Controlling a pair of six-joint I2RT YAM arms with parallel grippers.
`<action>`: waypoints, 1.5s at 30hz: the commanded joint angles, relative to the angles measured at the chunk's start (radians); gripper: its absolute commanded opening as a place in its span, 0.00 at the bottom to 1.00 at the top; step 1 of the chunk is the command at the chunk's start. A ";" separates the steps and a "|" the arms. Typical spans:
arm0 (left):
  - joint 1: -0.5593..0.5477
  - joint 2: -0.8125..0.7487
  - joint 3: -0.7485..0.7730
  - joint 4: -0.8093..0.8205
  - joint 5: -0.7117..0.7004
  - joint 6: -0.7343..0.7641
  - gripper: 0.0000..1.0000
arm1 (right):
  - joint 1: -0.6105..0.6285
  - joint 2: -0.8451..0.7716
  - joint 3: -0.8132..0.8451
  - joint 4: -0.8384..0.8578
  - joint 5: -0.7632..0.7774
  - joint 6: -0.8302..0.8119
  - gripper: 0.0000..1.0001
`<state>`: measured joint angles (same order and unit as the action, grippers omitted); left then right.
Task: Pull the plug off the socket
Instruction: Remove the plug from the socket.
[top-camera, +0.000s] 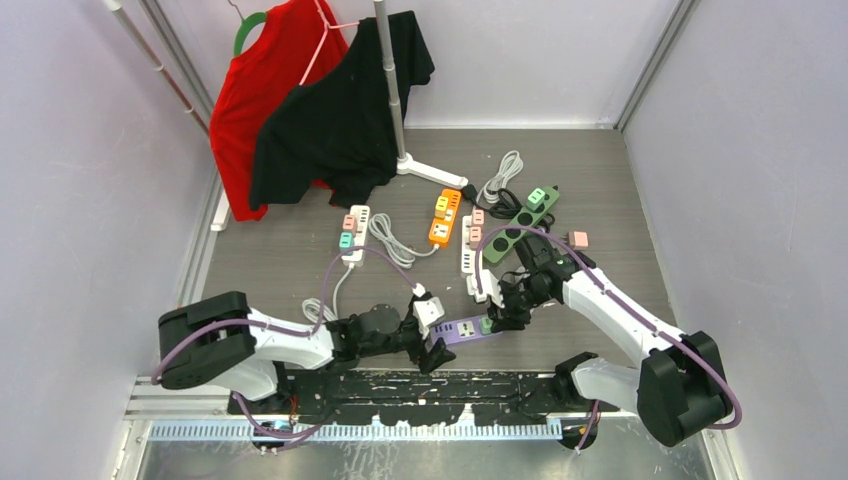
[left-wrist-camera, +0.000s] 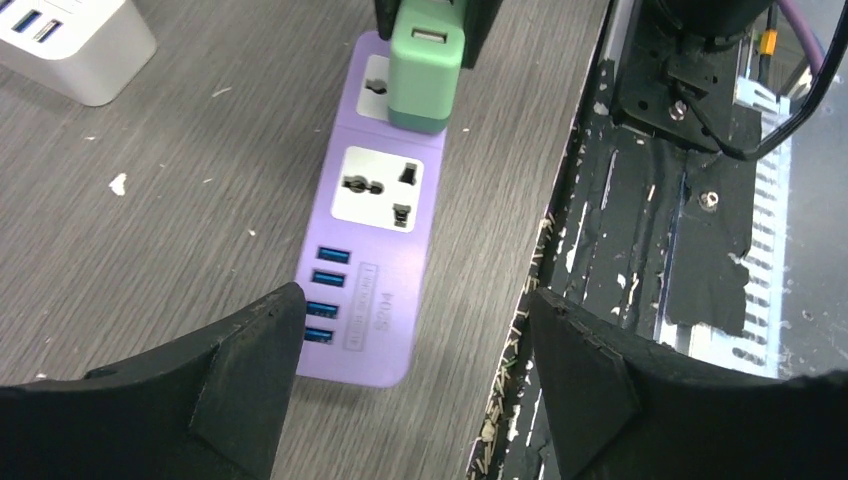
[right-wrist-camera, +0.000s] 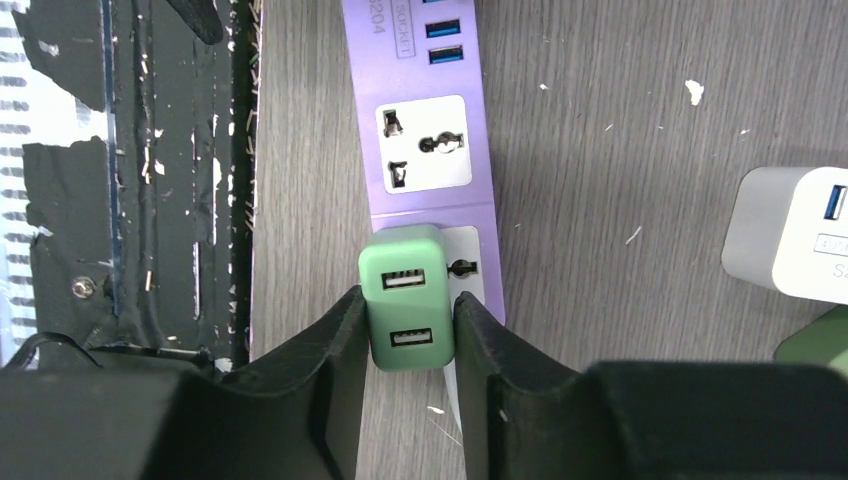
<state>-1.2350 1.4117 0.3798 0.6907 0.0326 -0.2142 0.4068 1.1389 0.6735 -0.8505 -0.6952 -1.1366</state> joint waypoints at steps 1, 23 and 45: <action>-0.001 0.057 0.012 0.161 0.057 0.139 0.82 | 0.010 -0.016 0.014 -0.014 -0.034 -0.038 0.26; 0.013 0.352 0.138 0.236 0.016 0.359 0.53 | 0.017 -0.012 0.014 -0.041 -0.061 -0.069 0.16; 0.026 0.406 0.040 0.380 0.041 0.245 0.00 | -0.058 -0.036 0.036 -0.047 -0.052 -0.049 0.07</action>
<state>-1.2148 1.7912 0.4591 1.0119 0.0799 0.0750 0.3878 1.1423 0.6865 -0.8547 -0.7025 -1.0988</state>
